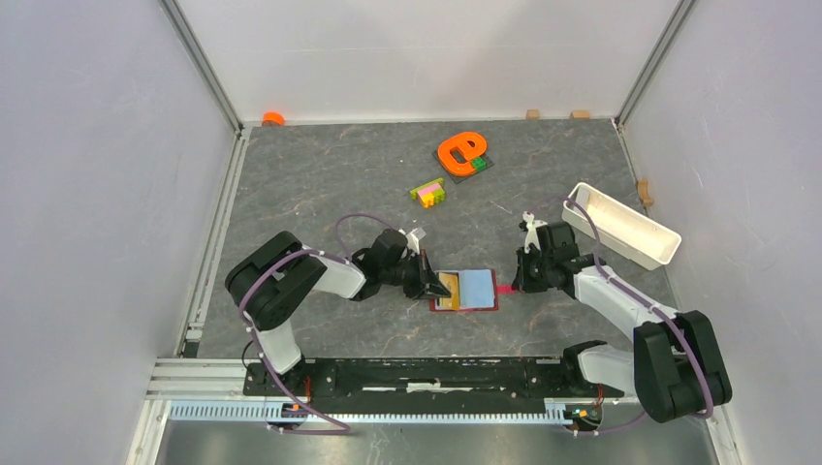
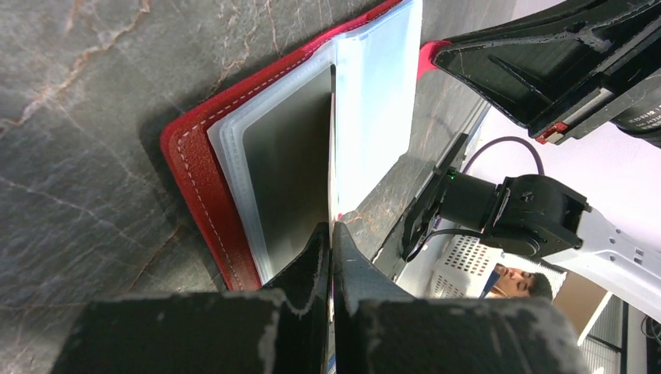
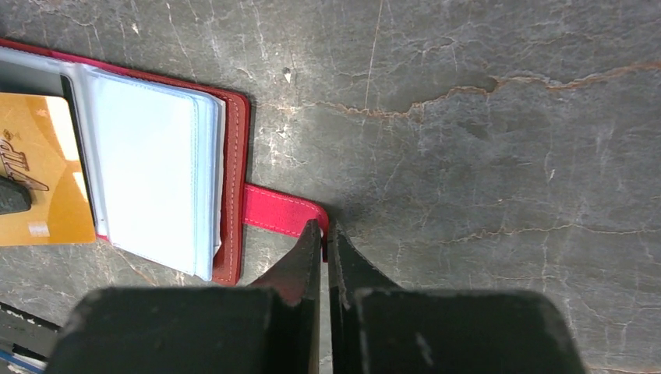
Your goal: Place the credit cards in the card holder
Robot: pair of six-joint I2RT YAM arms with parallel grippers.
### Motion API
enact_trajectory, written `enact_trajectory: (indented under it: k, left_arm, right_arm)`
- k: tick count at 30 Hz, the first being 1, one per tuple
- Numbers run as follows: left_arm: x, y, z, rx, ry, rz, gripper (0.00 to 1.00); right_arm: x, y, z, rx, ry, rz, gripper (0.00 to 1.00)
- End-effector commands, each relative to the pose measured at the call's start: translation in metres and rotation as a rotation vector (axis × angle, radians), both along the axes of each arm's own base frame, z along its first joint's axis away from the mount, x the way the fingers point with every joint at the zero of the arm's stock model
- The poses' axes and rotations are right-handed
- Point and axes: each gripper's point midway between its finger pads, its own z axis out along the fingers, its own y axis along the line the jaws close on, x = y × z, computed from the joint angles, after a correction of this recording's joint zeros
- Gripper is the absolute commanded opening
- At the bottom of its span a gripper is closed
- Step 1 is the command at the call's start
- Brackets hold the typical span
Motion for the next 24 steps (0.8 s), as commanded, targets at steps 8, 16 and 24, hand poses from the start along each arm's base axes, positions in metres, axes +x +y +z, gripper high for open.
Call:
enact_trajectory:
  k: [8, 16, 24]
  left_arm:
    - [0.011, -0.020, 0.013, -0.088, -0.013, -0.008, 0.02]
    - [0.012, -0.024, 0.011, -0.123, 0.016, -0.010, 0.02]
    - [0.015, -0.026, 0.019, -0.173, 0.026, -0.013, 0.02]
  right_arm:
    - [0.001, -0.010, -0.006, -0.046, 0.004, -0.026, 0.00]
    - [0.000, -0.015, -0.007, -0.070, 0.007, -0.035, 0.00]
    - [-0.002, -0.017, -0.009, -0.078, 0.016, -0.038, 0.00]
